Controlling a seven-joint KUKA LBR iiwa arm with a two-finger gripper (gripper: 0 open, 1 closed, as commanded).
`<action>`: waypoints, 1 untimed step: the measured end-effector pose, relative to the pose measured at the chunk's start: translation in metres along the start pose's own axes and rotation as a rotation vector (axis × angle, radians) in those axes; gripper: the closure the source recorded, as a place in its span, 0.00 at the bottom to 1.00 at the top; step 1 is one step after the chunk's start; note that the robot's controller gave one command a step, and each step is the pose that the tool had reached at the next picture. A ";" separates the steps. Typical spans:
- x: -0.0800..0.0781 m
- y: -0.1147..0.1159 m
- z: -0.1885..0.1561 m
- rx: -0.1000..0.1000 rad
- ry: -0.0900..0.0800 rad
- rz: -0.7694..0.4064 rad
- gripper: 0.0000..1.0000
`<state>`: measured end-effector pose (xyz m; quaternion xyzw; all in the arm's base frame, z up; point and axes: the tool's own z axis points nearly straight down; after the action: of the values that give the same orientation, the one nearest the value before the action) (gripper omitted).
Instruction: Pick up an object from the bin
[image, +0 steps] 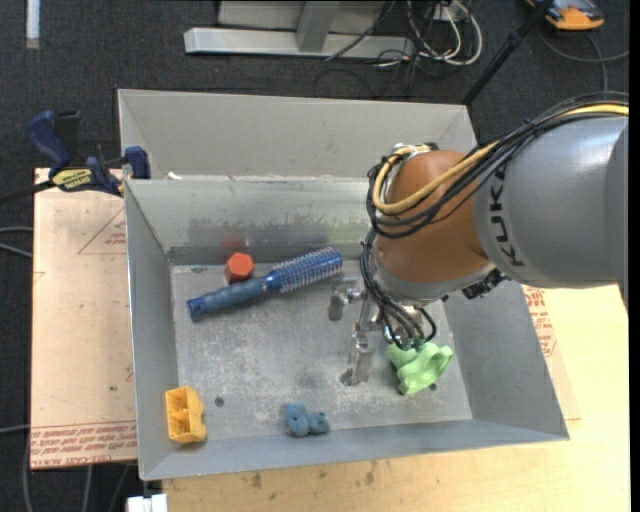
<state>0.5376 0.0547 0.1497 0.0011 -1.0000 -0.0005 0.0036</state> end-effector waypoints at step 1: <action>-0.116 0.065 -0.012 -0.004 -0.016 0.091 0.00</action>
Offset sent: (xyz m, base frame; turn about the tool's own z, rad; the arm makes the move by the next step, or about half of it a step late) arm 0.1128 0.0611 0.0107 0.0963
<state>0.6533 0.1196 0.1612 -0.0443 -0.9990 -0.0023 -0.0045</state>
